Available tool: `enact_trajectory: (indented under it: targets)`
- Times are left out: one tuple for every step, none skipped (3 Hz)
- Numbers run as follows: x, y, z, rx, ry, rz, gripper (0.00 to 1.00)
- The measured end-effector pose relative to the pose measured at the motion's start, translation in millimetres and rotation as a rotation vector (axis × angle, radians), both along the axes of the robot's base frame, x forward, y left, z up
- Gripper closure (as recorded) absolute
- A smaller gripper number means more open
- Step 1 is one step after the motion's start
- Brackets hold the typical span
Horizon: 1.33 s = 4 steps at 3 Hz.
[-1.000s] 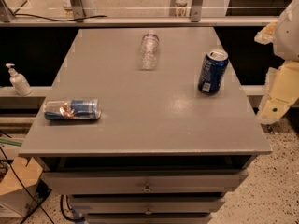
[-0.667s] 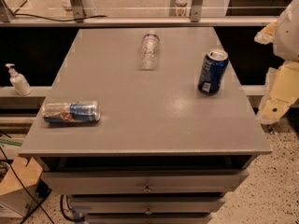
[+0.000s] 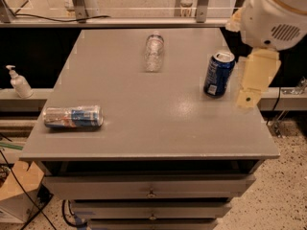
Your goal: Place redbull can upright
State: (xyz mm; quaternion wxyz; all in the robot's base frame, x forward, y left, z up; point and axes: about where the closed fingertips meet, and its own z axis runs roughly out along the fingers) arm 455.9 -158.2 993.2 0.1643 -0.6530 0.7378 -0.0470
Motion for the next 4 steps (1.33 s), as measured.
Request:
enact_trajectory:
  targets:
    - [2.2, 51.1, 10.1, 0.052, -0.031, 0.140, 0.00]
    - [-4.6, 64.4, 15.4, 0.091, -0.029, 0.172, 0.00]
    - [3.3, 86.0, 12.1, 0.114, -0.028, 0.206, 0.00]
    - [9.0, 131.9, 1.0, 0.128, -0.002, 0.293, 0.00]
